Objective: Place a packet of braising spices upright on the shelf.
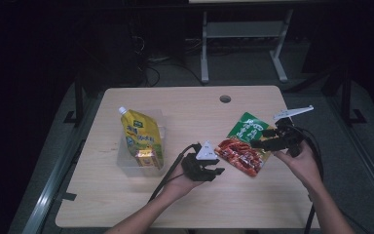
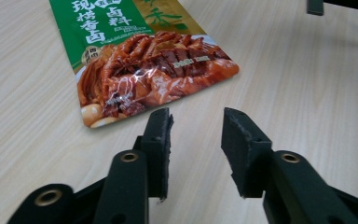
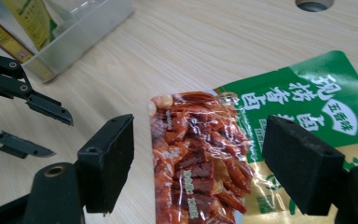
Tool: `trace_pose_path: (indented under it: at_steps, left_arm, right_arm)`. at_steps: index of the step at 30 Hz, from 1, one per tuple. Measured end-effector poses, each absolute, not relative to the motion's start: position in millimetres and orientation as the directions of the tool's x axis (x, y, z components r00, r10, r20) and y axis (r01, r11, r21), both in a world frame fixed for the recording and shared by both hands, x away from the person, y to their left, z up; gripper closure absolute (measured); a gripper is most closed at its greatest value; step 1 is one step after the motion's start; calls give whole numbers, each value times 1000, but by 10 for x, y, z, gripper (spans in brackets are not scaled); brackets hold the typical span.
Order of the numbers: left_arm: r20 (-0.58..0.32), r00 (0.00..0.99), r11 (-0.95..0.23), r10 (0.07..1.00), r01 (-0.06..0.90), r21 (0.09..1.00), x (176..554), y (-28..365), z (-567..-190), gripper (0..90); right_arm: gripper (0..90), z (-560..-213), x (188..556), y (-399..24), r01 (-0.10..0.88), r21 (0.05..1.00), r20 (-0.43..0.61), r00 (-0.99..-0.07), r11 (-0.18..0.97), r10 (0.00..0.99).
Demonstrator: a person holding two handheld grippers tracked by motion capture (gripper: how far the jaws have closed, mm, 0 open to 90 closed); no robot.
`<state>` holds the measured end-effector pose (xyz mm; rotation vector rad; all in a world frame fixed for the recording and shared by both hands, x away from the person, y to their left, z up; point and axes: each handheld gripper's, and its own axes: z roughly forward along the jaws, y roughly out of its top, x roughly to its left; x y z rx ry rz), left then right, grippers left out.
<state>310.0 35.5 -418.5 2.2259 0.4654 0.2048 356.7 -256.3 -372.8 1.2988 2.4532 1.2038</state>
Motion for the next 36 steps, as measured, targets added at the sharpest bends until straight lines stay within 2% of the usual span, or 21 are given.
trace_pose_path:
  at_steps: [11,18,36]
  left_arm:
    - [28,913,-613,408,251,749,3384,142,-4247,894]
    - [13,902,-607,431,279,744,3572,34,-4341,896]
    - [-4,886,-651,464,344,677,3793,-168,-4575,895]
  right_arm:
    - [296,-3826,3707,-2686,705,657,228,-523,266,821]
    - [341,-3931,3836,-2765,744,627,218,-454,233,864]
    - [336,-4224,4060,-3028,824,560,253,-271,88,929]
